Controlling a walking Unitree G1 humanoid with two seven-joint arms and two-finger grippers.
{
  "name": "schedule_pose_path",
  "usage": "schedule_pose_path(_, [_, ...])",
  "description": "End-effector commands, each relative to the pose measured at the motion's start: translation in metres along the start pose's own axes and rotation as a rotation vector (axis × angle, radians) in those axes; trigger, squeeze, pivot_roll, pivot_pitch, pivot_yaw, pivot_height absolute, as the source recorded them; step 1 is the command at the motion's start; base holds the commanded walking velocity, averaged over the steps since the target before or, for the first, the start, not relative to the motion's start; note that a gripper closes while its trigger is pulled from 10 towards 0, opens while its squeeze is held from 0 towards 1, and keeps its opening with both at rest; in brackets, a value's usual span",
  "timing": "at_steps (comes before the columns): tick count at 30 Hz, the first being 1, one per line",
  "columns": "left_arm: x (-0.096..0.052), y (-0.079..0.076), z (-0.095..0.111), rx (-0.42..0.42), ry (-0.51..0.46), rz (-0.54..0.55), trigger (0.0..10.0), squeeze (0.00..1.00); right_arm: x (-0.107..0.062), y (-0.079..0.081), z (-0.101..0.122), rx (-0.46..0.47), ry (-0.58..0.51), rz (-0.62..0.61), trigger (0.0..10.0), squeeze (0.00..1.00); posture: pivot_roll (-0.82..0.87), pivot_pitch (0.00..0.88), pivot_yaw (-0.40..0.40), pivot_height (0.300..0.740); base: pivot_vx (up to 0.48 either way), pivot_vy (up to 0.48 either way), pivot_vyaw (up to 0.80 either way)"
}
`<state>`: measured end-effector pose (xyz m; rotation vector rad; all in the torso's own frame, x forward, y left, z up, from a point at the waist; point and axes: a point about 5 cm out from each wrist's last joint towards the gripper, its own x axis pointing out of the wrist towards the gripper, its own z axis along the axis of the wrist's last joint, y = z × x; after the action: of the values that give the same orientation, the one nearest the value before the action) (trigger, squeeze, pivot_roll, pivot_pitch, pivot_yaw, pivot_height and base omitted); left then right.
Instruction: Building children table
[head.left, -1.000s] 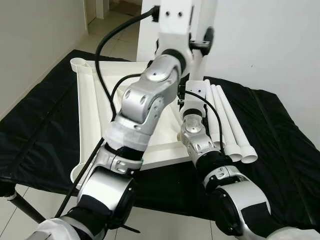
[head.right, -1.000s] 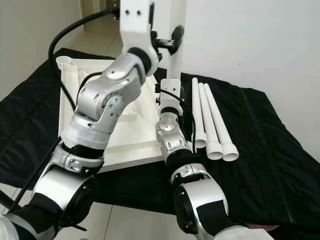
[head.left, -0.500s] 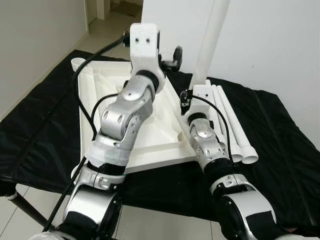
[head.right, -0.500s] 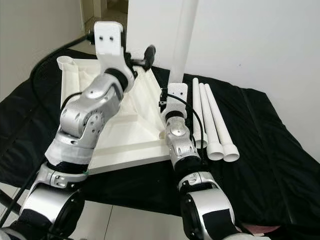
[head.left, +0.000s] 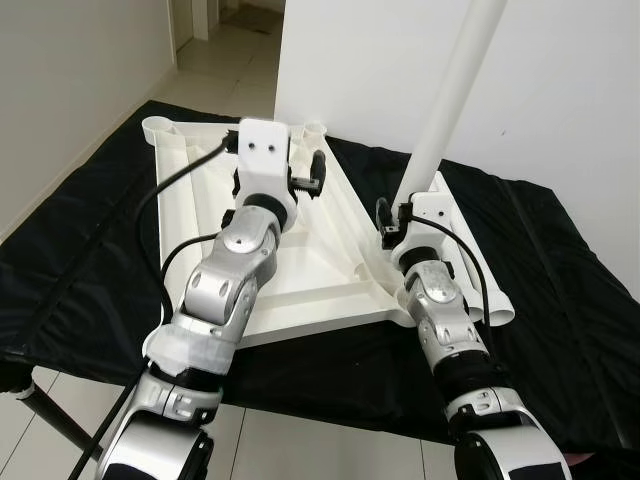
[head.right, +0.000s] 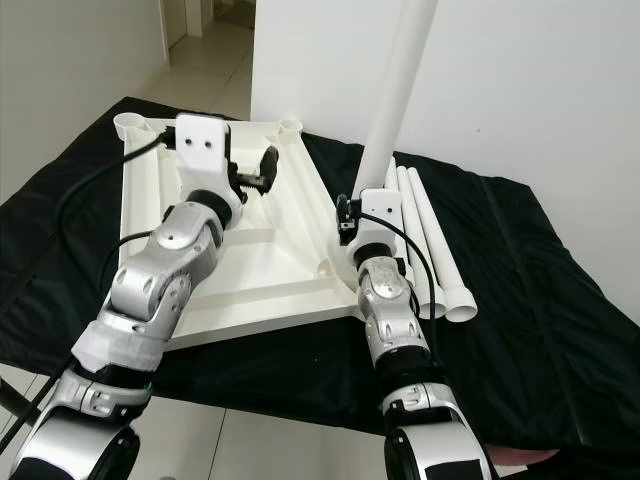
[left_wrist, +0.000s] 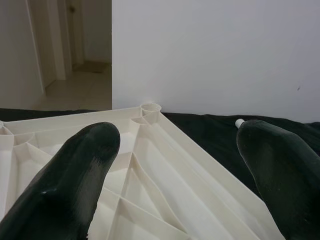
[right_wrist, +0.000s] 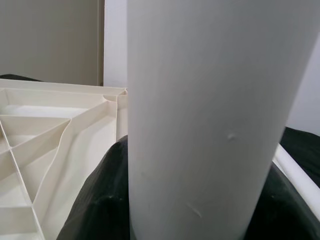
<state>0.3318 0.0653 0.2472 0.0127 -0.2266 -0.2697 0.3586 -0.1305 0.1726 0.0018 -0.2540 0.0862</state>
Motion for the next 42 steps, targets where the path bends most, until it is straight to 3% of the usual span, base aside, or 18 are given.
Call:
schedule_pose_path(1, [-0.005, -0.016, -0.004, 0.035, -0.004, -0.221, 10.0, 0.00, -0.003, -0.008, 0.000, 0.002, -0.004, -0.007, 10.0, 0.00, 0.05, 0.000, -0.108, 0.740, 0.000, 0.000, 0.00])
schedule_pose_path(4, [-0.012, -0.020, -0.010, 0.062, -0.004, -0.266, 10.0, 0.00, -0.006, -0.010, 0.000, 0.002, -0.010, 0.002, 10.0, 0.00, 0.05, 0.000, -0.104, 0.740, 0.000, 0.000, 0.00])
schedule_pose_path(6, [-0.023, -0.027, -0.020, 0.104, 0.003, -0.354, 10.0, 0.00, -0.012, -0.013, 0.001, 0.004, -0.020, 0.027, 10.0, 0.00, 0.05, 0.000, -0.102, 0.740, 0.000, 0.000, 0.00])
schedule_pose_path(16, [-0.033, -0.038, -0.025, 0.182, -0.024, -0.468, 10.0, 0.00, -0.018, -0.012, 0.001, -0.022, -0.013, 0.048, 10.0, 0.00, 0.05, 0.000, -0.099, 0.740, 0.000, 0.000, 0.00])
schedule_pose_path(32, [-0.047, -0.043, -0.035, 0.188, 0.007, -0.597, 10.0, 0.00, -0.024, -0.018, -0.001, -0.026, -0.002, 0.046, 10.0, 0.00, 0.05, 0.000, -0.099, 0.740, 0.000, 0.000, 0.00])
schedule_pose_path(42, [-0.063, -0.050, -0.042, 0.126, 0.034, -0.703, 10.0, 0.00, -0.038, -0.026, -0.010, -0.049, 0.039, 0.038, 10.0, 0.00, 0.04, 0.000, -0.104, 0.740, 0.000, 0.000, 0.00])
